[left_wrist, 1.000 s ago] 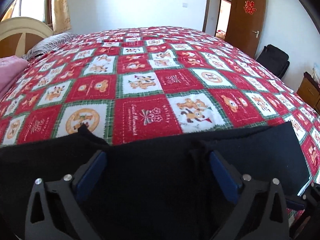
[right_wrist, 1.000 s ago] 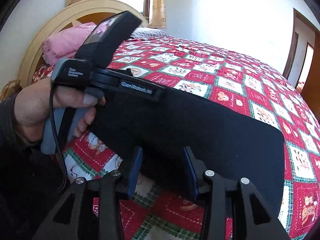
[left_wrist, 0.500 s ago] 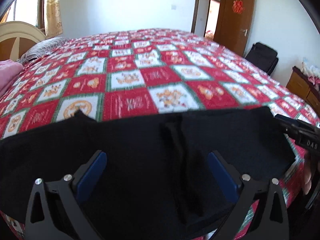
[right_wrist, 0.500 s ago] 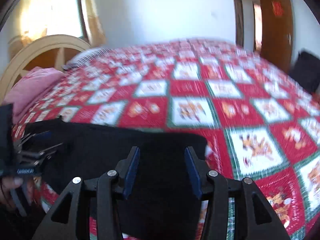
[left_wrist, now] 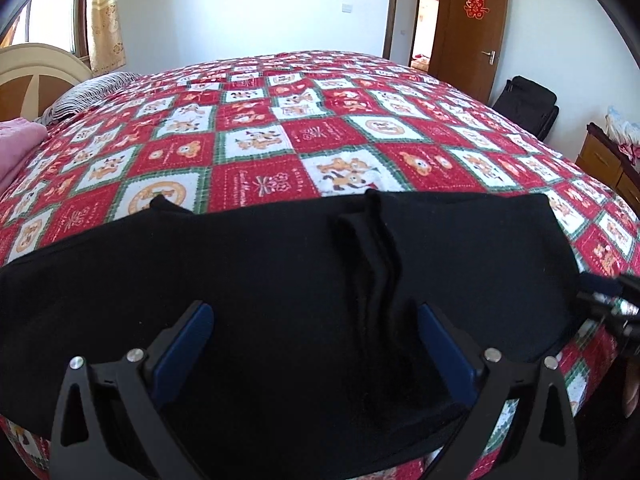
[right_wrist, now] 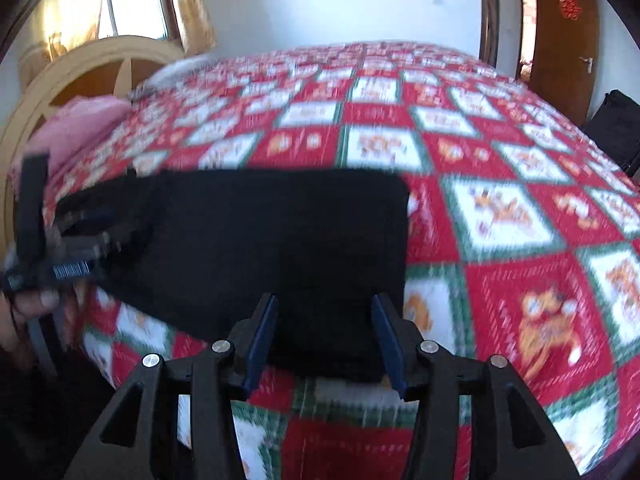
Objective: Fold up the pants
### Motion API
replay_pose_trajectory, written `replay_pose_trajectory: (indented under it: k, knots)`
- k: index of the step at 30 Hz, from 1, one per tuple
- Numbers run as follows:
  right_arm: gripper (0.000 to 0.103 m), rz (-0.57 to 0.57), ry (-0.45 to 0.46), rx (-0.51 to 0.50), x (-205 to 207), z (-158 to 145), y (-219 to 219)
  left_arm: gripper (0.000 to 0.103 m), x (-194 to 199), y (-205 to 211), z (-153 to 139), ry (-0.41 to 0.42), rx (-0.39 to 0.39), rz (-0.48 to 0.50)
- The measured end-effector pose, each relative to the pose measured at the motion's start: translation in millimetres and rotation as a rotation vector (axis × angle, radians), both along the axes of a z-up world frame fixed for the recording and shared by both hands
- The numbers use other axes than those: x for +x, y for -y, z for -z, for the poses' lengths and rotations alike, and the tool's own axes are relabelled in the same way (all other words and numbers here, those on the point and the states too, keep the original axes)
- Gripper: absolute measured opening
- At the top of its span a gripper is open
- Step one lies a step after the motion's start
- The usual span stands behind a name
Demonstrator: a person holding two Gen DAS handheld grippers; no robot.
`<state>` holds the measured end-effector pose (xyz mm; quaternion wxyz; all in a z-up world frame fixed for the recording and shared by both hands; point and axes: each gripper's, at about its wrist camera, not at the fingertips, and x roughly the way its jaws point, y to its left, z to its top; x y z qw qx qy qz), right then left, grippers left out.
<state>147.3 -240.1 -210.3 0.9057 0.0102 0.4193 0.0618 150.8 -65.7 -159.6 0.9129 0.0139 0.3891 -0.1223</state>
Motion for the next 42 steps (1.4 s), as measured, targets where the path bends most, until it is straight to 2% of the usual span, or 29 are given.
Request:
replay_pose_trajectory:
  k: [3, 7, 9, 13, 17, 21, 24, 28, 32, 34, 36, 38, 40, 42]
  knots:
    - [0.051, -0.002, 0.037, -0.018, -3.0, 2.4, -1.7, 0.103, -1.1, -0.3, -1.4, 0.0, 0.002, 0.003]
    - [0.051, 0.025, 0.1, 0.051, -10.0, -13.7, 4.9, 0.103, -2.5, -7.1, -5.5, -0.002, -0.022, -0.004]
    - [0.051, 0.029, 0.132, 0.042, -12.2, -20.1, 0.3, 0.103, -2.5, -9.9, -7.0, 0.002, -0.028, -0.013]
    - [0.052, -0.035, 0.164, 0.037, -4.6, -33.0, -30.2, 0.103, -2.0, -14.7, -13.2, 0.011, -0.048, -0.018]
    - [0.052, -0.119, 0.162, 0.021, 7.5, -30.3, -68.2, 0.103, -3.1, -29.1, -23.5, 0.034, -0.036, -0.031]
    - [0.052, -0.183, 0.161, 0.032, 12.0, -23.8, -93.1, 0.103, -4.7, -64.0, -36.9, 0.081, 0.033, -0.066]
    - [0.052, -0.219, 0.161, 0.024, 7.3, -15.9, -99.4, 0.103, -6.0, -110.3, -42.4, 0.104, 0.092, -0.13]
    - [0.052, -0.236, 0.148, 0.011, 3.8, -7.6, -103.6, 0.103, -6.6, -187.9, -35.7, 0.078, 0.148, -0.279]
    - [0.052, -0.25, 0.17, -0.008, -1.8, -9.4, -109.7, 0.103, -17.4, -249.4, -24.7, 0.058, 0.106, -0.398]
    - [0.052, -0.264, 0.182, -0.018, -5.1, -10.2, -113.8, 0.102, -20.6, -271.9, -16.2, 0.047, 0.048, -0.443]
    - [0.052, -0.28, 0.187, -0.036, -7.8, -8.8, -119.5, 0.09, -21.3, -289.0, -4.6, 0.019, -0.031, -0.461]
    - [0.052, -0.292, 0.187, -0.052, -9.4, -6.9, -124.1, 0.082, -19.6, -296.3, 6.9, -0.006, -0.083, -0.462]
    - [0.053, -0.303, 0.187, -0.064, -11.3, -5.1, -128.1, 0.082, -19.4, -299.3, 16.0, -0.022, -0.135, -0.464]
    - [0.053, -0.319, 0.194, -0.081, -14.3, -3.9, -132.5, 0.082, -23.5, -299.3, 20.8, 0.001, -0.178, -0.47]
